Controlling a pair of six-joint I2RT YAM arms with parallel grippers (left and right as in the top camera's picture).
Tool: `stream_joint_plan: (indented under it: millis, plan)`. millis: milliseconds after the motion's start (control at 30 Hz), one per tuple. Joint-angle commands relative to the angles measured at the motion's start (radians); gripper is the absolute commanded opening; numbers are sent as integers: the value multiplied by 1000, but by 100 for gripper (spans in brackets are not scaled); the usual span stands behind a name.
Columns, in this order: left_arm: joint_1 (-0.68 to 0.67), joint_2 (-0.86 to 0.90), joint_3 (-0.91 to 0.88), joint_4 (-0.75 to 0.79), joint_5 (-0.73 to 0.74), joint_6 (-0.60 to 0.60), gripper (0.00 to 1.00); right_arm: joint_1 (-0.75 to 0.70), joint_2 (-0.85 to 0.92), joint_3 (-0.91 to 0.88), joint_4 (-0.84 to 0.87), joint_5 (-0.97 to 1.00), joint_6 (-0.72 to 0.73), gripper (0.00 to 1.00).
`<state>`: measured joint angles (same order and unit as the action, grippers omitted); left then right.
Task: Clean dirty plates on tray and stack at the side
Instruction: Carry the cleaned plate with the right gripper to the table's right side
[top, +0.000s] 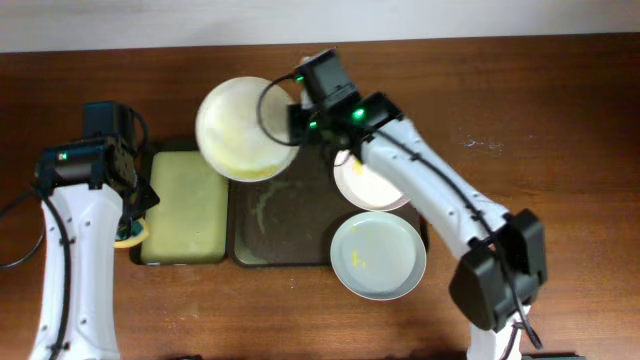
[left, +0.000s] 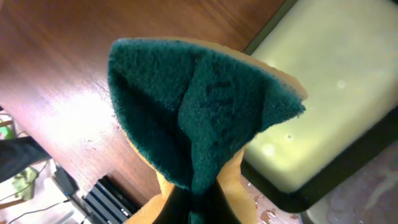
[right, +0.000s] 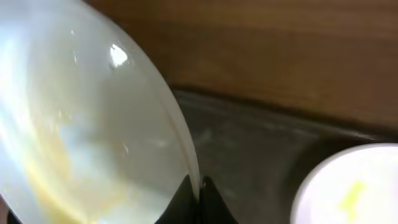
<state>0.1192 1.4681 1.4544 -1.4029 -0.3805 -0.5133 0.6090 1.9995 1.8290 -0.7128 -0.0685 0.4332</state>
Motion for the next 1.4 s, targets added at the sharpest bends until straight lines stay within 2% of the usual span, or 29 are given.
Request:
stream_joint_plan:
  millis: [0, 67, 100, 133, 167, 267, 333, 433, 467, 500, 533, 567, 600, 633, 700, 733, 767, 833, 867, 900, 1000, 1067, 1100, 1200, 1233, 1267, 1300, 1333, 1367]
  plan:
    - [3, -140, 1, -14, 42, 14, 0, 151, 102, 13, 123, 158, -10, 4]
    - [3, -189, 1, -40, 45, 14, 0, 238, 148, 13, 191, 321, -53, 4]
    - [3, -200, 1, -46, 45, 14, 0, 279, 150, 14, 243, 409, -171, 4]
    - [3, -200, 1, -42, 37, 13, 0, 349, 134, 50, 333, 644, -443, 4]
    - [3, -200, 1, -38, 28, 13, 0, 372, 133, 75, 365, 738, -553, 4]
    - [4, -200, 1, -11, 18, 13, 0, 457, 133, 121, 640, 1036, -1097, 4]
    - [3, -200, 1, -5, 18, 13, 0, 479, 133, 121, 711, 1049, -1231, 4]
    - [3, -200, 1, -5, 19, 13, 0, 491, 133, 120, 714, 1050, -1284, 4]
    - [3, -200, 1, -5, 20, 13, 0, 496, 133, 120, 701, 1050, -1246, 4]
    - [3, -200, 1, -5, 22, 13, 0, 497, 133, 120, 691, 1063, -1280, 4]
    - [3, -200, 1, -7, 22, 13, 0, 488, 133, 119, 718, 1107, -1196, 4]
    - [3, -200, 1, -8, 22, 13, 0, 483, 133, 120, 660, 1094, -992, 4]
    - [3, -200, 1, -9, 22, 13, 0, 477, 133, 119, 562, 1041, -903, 4]
    - [3, -200, 1, -12, 23, 13, 0, 461, 133, 119, 459, 995, -754, 4]
    - [3, -200, 1, -11, 36, 13, 0, 381, 133, 120, 250, 689, -370, 4]
    - [3, -200, 1, -10, 43, 13, 0, 314, 129, 120, 200, 408, -232, 4]
    - [3, -200, 1, -13, 45, 13, 0, 227, 113, 120, 177, 170, -156, 4]
    - [3, -200, 1, -16, 45, 14, 0, 79, 72, 120, 129, -148, -143, 4]
    - [3, -200, 1, -15, 45, 13, 0, -117, 28, 120, 1, -379, -143, 4]
    - [3, -200, 1, -11, 45, 13, 0, -230, 18, 120, -70, -421, -143, 4]
    - [3, -200, 1, 7, 61, 13, 0, -581, 22, 119, -336, -409, -198, 4]
    - [3, -200, 1, 24, 64, 13, 0, -867, 23, 97, -510, -239, -201, 4]
    - [3, -194, 1, 64, 72, 14, 0, -1024, 23, 26, -552, -143, -201, 4]
    - [2, -123, -1, 121, 170, 131, 0, -1151, 23, -174, -502, -141, -219, 5]
    - [2, -80, -1, 120, 179, 153, 0, -1155, 23, -239, -457, -141, -237, 9]
    - [2, -55, -1, 119, 183, 153, 0, -1151, 23, -280, -421, -140, -255, 19]
    - [2, -34, -1, 119, 183, 153, 0, -1141, 23, -317, -387, -140, -261, 57]
    - [2, -32, -1, 120, 200, 175, 0, -1138, 23, -320, -380, -141, -268, 68]
    - [2, -32, 0, 124, 246, 222, 0, -1138, 23, -308, -392, -159, -291, 68]
